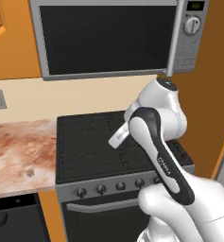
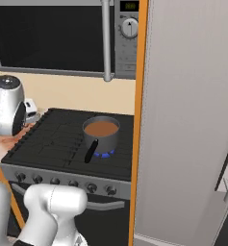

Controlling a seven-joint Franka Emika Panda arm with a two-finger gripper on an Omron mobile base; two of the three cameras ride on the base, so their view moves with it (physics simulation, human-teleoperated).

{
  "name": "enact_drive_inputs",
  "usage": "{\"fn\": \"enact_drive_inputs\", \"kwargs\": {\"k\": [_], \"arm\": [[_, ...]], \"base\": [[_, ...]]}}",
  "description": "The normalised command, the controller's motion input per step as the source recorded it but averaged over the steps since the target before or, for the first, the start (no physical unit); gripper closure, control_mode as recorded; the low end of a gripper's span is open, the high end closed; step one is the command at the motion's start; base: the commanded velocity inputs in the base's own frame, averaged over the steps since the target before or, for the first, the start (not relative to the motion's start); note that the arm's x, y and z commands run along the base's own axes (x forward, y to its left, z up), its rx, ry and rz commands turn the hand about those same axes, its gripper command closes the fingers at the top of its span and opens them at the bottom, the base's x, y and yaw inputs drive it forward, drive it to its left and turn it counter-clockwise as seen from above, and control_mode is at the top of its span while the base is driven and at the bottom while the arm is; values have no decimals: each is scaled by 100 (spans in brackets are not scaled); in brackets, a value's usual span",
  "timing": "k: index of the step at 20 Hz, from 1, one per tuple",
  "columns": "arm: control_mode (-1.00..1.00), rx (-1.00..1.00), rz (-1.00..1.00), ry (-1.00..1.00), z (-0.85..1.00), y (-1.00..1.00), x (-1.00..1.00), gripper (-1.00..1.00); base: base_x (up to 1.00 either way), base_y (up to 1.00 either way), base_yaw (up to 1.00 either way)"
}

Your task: Pick up the sugar cube(s) and place them in the saucepan with hot chocolate.

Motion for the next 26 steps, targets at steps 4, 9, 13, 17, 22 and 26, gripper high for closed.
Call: {"fn": "enact_drive_inputs", "kwargs": {"k": [4,9,13,17,22,26], "arm": [[-100,-13,24,8,10,100,-4,-100],[-100,-14,20,15,1,98,0,-100],[-100,-15,15,20,0,92,7,-100],[-100,-13,11,17,-11,87,25,-100],[-100,-10,8,5,-43,61,21,-100],[-100,-5,3,0,-53,24,8,-100]], "base": [[0,0,0],[0,0,0],[0,0,0],[0,0,0],[0,0,0],[0,0,0]]}}
